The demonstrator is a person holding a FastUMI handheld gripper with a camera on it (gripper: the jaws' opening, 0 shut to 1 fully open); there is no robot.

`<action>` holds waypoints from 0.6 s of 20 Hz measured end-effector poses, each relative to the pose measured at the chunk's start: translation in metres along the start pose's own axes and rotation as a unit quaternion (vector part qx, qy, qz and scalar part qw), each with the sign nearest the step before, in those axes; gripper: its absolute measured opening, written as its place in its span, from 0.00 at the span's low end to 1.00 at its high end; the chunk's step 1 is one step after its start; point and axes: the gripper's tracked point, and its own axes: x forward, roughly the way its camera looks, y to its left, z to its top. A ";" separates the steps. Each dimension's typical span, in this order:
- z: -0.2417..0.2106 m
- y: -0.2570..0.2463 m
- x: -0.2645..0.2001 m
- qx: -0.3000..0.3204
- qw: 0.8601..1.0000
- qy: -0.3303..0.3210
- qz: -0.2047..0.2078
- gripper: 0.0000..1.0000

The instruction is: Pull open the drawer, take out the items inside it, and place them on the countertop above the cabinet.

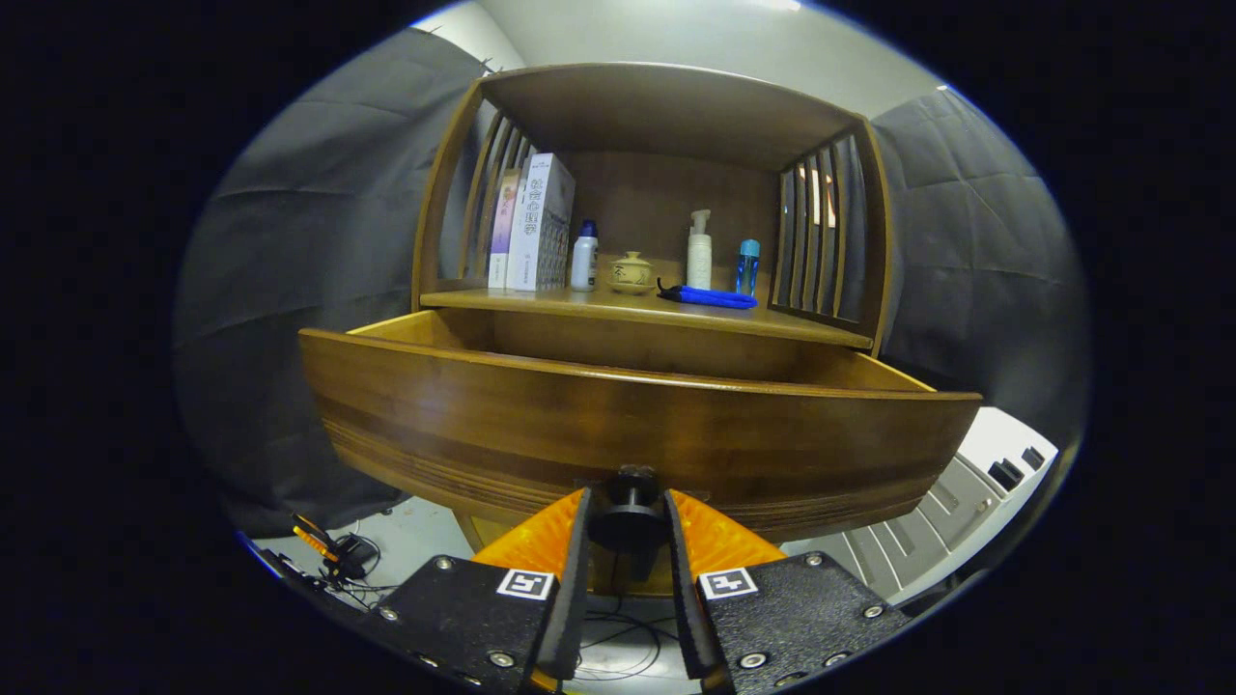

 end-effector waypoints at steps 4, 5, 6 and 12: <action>0.000 0.000 0.000 0.005 1.000 -0.008 -0.001 0.41; 0.000 -0.001 0.000 0.004 1.000 -0.009 0.000 0.42; 0.001 0.000 0.000 0.002 1.000 -0.010 0.001 0.44; 0.036 0.001 -0.017 -0.019 0.998 -0.057 -0.001 0.78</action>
